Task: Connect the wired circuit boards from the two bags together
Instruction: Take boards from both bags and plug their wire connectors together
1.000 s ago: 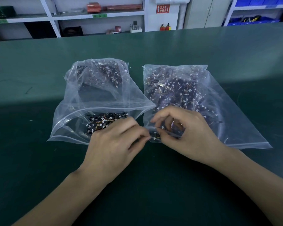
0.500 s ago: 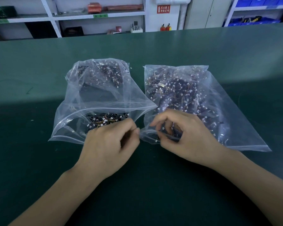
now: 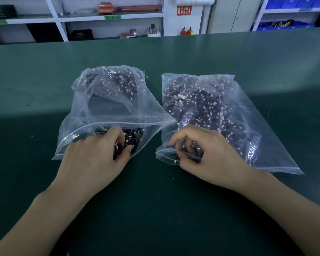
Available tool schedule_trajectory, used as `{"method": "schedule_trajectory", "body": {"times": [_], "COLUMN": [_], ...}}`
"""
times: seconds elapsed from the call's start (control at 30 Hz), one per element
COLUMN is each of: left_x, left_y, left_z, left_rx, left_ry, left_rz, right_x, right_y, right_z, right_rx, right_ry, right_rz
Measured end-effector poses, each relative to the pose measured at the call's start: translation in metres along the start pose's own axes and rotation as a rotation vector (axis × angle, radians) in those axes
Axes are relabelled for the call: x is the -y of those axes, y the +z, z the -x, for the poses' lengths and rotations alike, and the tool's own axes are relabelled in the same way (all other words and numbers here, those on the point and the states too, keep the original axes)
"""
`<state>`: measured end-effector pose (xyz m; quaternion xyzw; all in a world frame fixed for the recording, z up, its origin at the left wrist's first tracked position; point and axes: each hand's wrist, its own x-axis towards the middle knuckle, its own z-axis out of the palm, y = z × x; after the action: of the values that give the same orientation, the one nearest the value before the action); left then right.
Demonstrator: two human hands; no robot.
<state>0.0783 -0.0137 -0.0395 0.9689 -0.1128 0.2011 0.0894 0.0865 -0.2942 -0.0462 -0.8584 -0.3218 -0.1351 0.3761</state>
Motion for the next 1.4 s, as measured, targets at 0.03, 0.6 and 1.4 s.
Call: {"method": "schedule_trajectory", "body": {"times": [0.03, 0.6, 1.4], "left_x": [-0.001, -0.024, -0.039], "left_y": [0.002, 0.007, 0.001], "left_z": [0.0, 0.01, 0.012], "left_rx": [0.013, -0.347, -0.238], "left_ry": [0.012, 0.31, 0.501], "left_rz": [0.007, 0.418, 0.371], "right_x": [0.0, 0.007, 0.007], "right_y": [0.0, 0.001, 0.005], "right_z": [0.0, 0.001, 0.003], "right_rx": [0.001, 0.013, 0.08], "right_ry": [-0.003, 0.047, 0.121], "right_rz": [0.005, -0.067, -0.261]}}
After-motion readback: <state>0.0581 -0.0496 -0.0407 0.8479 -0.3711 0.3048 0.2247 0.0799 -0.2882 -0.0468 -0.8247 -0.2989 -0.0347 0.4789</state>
